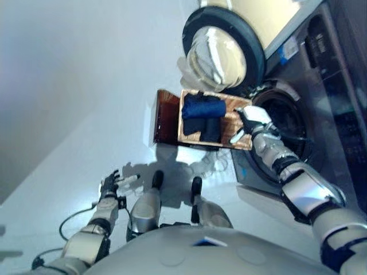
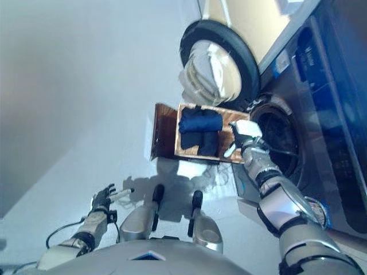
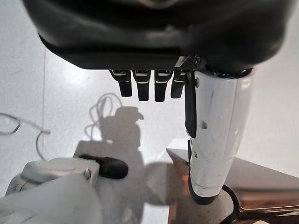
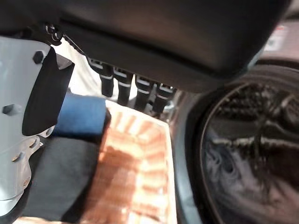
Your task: Pick up the clothes and place them into the washing machine
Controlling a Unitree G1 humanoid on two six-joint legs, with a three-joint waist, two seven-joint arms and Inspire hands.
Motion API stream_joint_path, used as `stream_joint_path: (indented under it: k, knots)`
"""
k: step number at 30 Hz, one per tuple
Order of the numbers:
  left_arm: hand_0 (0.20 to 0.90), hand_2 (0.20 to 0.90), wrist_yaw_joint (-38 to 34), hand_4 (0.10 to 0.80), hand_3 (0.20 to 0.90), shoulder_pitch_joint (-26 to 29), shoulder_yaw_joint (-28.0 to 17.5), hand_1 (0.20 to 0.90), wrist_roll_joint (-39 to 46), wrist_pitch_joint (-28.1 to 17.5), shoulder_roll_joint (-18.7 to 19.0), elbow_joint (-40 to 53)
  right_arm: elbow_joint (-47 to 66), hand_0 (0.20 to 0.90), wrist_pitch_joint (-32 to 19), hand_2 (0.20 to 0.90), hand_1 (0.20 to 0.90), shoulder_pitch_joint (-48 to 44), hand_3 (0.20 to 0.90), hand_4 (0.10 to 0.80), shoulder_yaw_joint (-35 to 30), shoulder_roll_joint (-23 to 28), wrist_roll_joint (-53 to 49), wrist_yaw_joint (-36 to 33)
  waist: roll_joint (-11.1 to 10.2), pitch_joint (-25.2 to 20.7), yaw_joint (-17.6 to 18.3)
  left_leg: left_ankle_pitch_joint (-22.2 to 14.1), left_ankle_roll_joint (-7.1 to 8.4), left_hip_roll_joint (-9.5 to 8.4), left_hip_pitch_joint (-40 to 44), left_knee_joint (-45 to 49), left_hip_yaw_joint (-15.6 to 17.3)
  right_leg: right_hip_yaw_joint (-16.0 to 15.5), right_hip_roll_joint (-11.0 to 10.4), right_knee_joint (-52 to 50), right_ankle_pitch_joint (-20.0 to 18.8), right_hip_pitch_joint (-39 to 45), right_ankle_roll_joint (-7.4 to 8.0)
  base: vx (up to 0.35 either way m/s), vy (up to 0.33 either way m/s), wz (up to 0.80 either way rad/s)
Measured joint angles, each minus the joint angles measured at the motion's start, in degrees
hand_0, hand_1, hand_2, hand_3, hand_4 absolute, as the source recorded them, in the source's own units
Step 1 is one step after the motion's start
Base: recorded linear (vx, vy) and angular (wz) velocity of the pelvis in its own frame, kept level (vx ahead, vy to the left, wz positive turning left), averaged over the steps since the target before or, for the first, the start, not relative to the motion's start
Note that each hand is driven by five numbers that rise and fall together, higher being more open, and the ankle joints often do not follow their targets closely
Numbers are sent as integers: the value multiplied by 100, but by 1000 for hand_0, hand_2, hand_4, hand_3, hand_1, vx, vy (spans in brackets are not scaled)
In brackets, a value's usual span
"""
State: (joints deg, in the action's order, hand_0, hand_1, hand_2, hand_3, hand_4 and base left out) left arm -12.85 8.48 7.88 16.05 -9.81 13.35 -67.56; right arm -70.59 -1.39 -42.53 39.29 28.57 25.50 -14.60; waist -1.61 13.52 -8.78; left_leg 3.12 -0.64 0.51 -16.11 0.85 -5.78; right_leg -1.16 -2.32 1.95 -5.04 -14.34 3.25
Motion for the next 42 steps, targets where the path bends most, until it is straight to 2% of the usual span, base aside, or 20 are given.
stream_joint_path:
  k: [1,5,8,12,26,35,38,42]
  knots:
    - [900,900,-34,800,900,204,46,900,67,-54,2,22,-33,900,26,900,900,-301,900,800,3,81,-2,-60,50,242,-3,6,21,-3,-209,192,-31,-19,-1,-163,8,-170,-15,-65,-18,14]
    - [900,900,-193,800,900,547,257,900,231,-64,53,37,-84,900,6,900,900,-966,900,800,134,150,-4,-224,45,585,9,-110,174,-23,-809,754,-68,-118,4,-1080,347,-900,-83,-66,-16,12]
    - [900,900,-222,800,900,643,253,900,321,-63,58,77,-52,900,17,900,900,-1290,900,800,152,182,-5,-355,6,678,6,-166,137,-31,-1161,1037,-78,-106,-46,-1765,602,-1427,-110,-50,0,9]
    - [900,900,-275,800,900,641,305,900,424,-63,83,127,-133,900,20,900,900,-1501,900,800,196,186,-7,-509,0,718,-1,-252,166,-42,-1519,1364,-94,-109,-50,-2178,723,-1817,-148,-4,1,1]
    - [900,900,-372,800,900,670,470,900,556,-190,107,305,-490,900,23,900,900,-1849,900,800,413,167,-18,-681,24,715,-91,-285,167,-118,-2105,1719,-226,-147,-40,-2435,743,-2325,-169,-2,-1,2]
    - [900,900,-470,800,900,666,480,900,568,-197,109,357,-726,900,21,900,900,-1895,900,800,409,169,-19,-718,103,753,-327,-261,188,-195,-2126,1687,-387,-292,-123,-2484,792,-2313,-163,30,17,10]
    - [900,900,-484,800,900,647,685,900,607,-200,108,399,-784,900,20,900,900,-1960,900,800,405,172,-56,-796,192,795,-335,-264,195,-238,-2137,1681,-401,-304,-195,-2588,861,-2355,-138,19,12,9]
    - [900,900,-486,800,900,656,695,900,623,-207,107,457,-801,900,26,900,900,-1994,900,800,403,174,-136,-806,205,798,-360,-248,171,-246,-2233,1685,-401,-303,-206,-2599,864,-2455,-133,8,6,1]
